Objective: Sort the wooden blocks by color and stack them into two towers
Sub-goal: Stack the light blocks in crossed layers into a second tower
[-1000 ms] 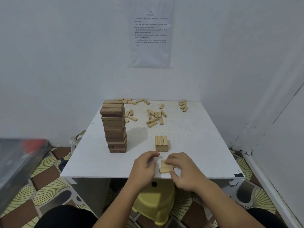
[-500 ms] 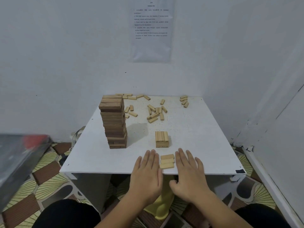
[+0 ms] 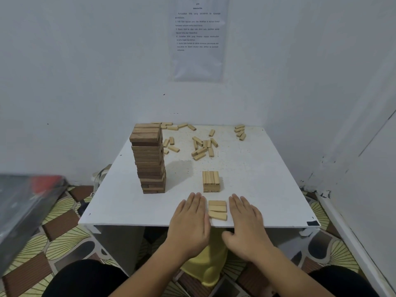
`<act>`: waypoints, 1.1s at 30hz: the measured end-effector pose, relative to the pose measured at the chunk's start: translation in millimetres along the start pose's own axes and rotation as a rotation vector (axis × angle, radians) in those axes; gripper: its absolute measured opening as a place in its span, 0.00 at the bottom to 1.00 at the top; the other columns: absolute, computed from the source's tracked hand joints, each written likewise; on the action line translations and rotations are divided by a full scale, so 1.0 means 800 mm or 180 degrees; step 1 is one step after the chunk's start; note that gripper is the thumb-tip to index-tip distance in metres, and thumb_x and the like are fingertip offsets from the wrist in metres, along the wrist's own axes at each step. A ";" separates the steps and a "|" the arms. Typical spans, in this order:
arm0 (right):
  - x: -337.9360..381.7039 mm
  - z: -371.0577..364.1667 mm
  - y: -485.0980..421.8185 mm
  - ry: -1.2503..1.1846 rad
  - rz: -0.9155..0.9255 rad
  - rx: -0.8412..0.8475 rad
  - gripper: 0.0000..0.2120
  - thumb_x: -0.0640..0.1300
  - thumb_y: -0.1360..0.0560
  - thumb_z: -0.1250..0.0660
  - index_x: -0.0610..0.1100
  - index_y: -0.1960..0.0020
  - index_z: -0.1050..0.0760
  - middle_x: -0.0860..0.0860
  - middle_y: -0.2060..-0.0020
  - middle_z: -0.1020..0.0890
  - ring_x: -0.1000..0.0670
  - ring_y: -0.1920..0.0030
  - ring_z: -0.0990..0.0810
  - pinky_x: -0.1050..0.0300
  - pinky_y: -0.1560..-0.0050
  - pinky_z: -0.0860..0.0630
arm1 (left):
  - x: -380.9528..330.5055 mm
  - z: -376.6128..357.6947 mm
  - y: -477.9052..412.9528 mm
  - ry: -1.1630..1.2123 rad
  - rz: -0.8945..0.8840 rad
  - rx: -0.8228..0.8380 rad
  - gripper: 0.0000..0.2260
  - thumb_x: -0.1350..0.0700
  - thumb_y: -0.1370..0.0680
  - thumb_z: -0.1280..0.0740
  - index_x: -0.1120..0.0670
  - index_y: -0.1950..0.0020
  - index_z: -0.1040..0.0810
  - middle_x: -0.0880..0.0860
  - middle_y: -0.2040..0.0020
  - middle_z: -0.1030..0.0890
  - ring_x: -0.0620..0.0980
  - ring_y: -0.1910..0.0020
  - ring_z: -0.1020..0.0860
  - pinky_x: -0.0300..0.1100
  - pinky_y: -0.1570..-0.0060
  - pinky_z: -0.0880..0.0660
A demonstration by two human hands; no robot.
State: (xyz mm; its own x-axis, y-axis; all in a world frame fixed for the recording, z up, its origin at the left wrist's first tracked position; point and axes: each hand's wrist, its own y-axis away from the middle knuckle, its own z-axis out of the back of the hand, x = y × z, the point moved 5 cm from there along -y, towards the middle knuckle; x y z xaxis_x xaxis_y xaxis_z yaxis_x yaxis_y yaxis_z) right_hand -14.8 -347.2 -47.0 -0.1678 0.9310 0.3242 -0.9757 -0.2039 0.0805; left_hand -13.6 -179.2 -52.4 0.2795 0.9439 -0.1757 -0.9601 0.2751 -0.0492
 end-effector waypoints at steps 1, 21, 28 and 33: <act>-0.003 0.004 -0.001 -0.0125 -0.0008 -0.0055 0.43 0.56 0.25 0.41 0.47 0.16 0.56 0.52 0.17 0.52 0.50 0.18 0.57 0.50 0.20 0.59 | 0.003 0.005 0.001 0.0113 -0.0045 -0.0040 0.30 0.44 0.15 0.59 0.54 0.15 0.51 0.52 0.15 0.50 0.49 0.16 0.54 0.47 0.18 0.56; -0.015 0.030 -0.046 -0.0447 0.0443 0.0020 0.31 0.57 0.28 0.29 0.49 0.27 0.27 0.58 0.36 0.29 0.53 0.34 0.32 0.55 0.30 0.34 | 0.003 0.044 -0.048 0.0074 -0.0673 0.0128 0.22 0.42 0.23 0.35 0.51 0.33 0.23 0.49 0.40 0.23 0.51 0.40 0.28 0.48 0.42 0.26; -0.012 0.030 -0.051 -0.0413 0.0436 0.0044 0.29 0.60 0.32 0.33 0.53 0.33 0.25 0.59 0.42 0.29 0.52 0.40 0.31 0.53 0.36 0.31 | 0.007 0.047 -0.060 0.0132 -0.0743 0.0282 0.23 0.40 0.26 0.32 0.49 0.34 0.25 0.47 0.37 0.24 0.51 0.41 0.27 0.49 0.41 0.26; -0.008 0.029 -0.042 -0.0214 0.0572 0.0101 0.27 0.63 0.33 0.35 0.56 0.36 0.28 0.61 0.45 0.33 0.54 0.41 0.35 0.56 0.41 0.34 | 0.006 0.048 -0.049 0.0267 -0.0764 0.0290 0.27 0.32 0.30 0.33 0.47 0.39 0.26 0.45 0.44 0.25 0.47 0.47 0.29 0.47 0.46 0.26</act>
State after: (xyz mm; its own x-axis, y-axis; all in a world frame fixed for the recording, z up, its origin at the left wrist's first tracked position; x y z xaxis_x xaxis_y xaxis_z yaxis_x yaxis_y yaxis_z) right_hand 22.1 -353.6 -30.3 -0.3281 0.8567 0.3980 -0.9257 -0.3755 0.0451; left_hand 25.3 -178.5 -13.7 0.4945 0.8323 -0.2506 -0.8612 0.5082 -0.0112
